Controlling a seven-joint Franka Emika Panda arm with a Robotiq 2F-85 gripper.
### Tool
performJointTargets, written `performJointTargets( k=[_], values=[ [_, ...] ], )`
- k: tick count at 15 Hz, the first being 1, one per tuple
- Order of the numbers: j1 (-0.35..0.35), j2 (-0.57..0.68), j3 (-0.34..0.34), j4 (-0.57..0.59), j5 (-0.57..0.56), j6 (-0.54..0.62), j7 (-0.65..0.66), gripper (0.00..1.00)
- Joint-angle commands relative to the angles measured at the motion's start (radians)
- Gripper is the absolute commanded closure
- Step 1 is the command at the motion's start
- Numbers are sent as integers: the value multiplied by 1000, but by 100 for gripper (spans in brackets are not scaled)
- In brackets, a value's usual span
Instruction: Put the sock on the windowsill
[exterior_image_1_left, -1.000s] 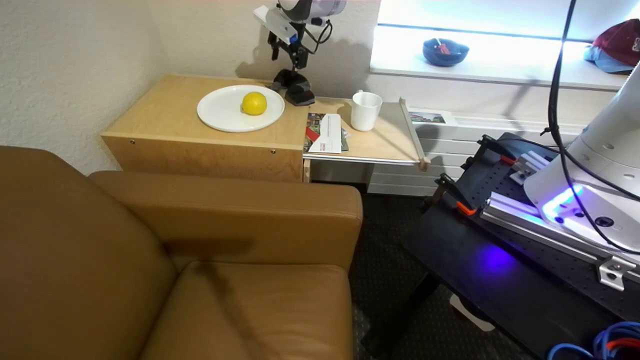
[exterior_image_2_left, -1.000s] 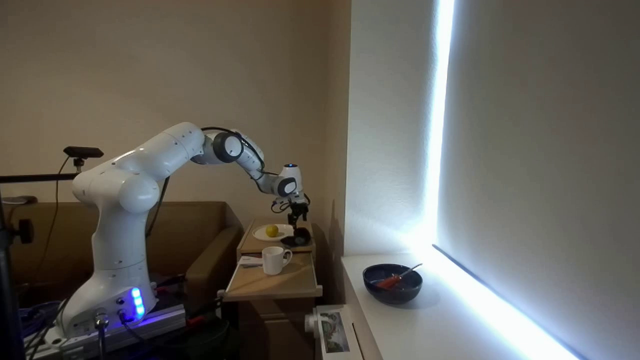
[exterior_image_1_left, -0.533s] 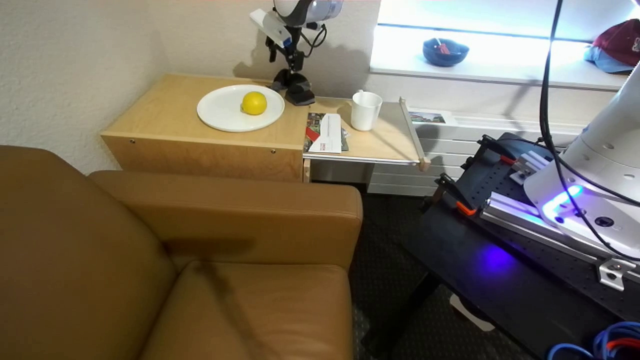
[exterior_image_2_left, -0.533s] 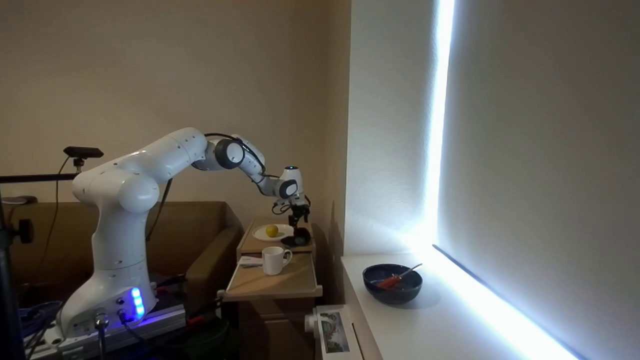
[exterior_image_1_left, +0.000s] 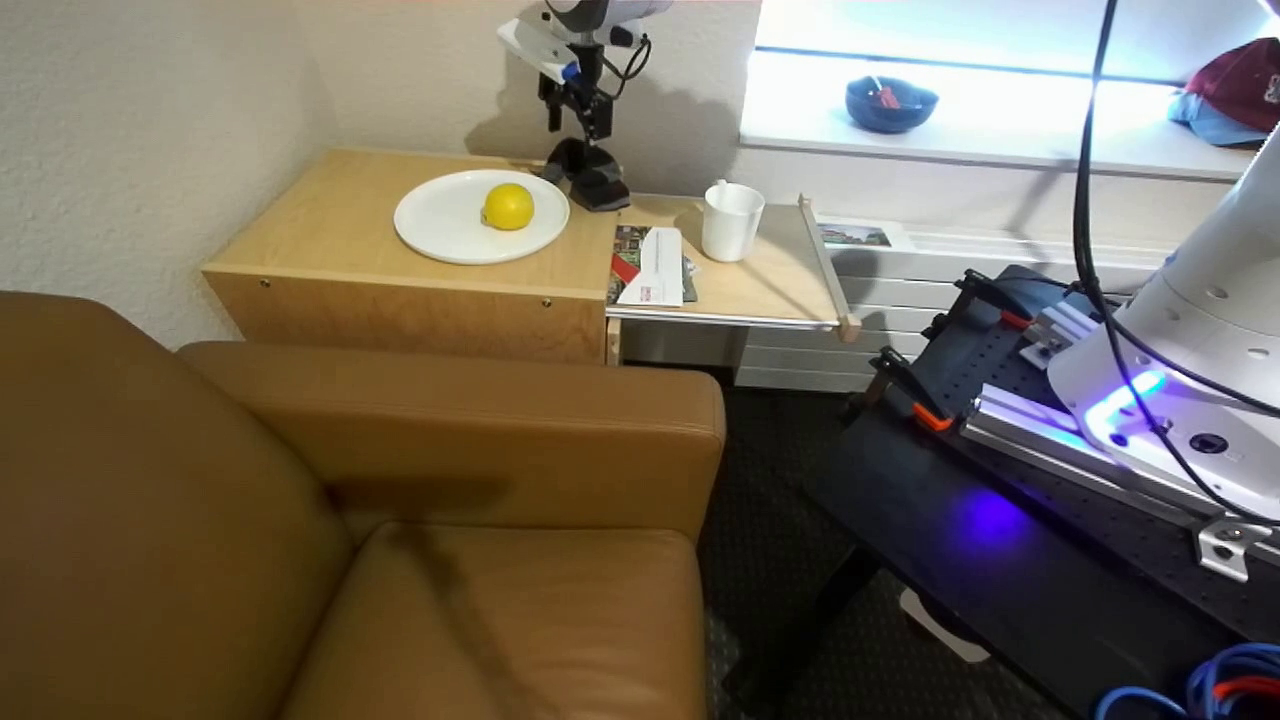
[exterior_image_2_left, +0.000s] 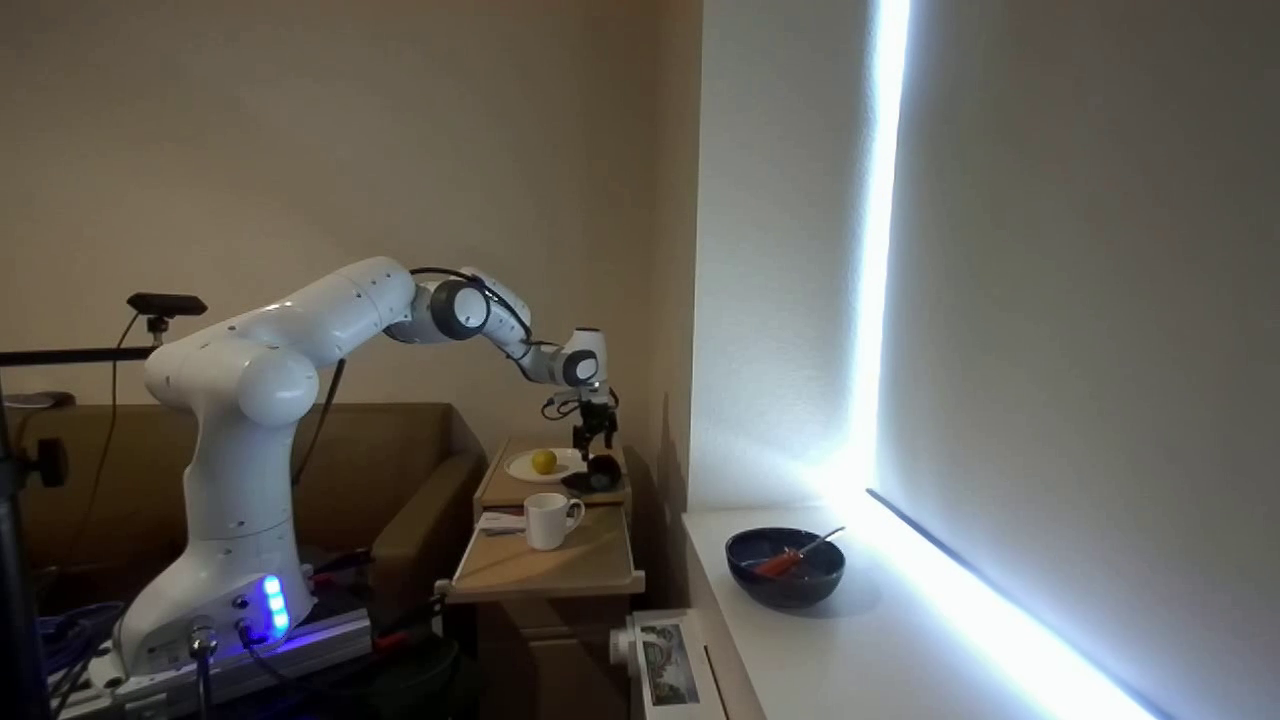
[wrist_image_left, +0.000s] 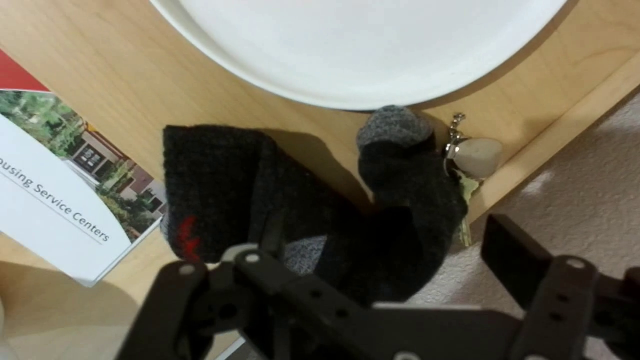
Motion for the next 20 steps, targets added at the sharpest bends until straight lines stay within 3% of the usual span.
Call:
performJointTargets(
  k=[1,11,20],
  values=[
    [-10,2,16,12,-19,-11,11,0],
    [-13,33,19,44,-18,-86,41,0],
    [-12,27,24,22,-18,-65,35,0]
  ],
)
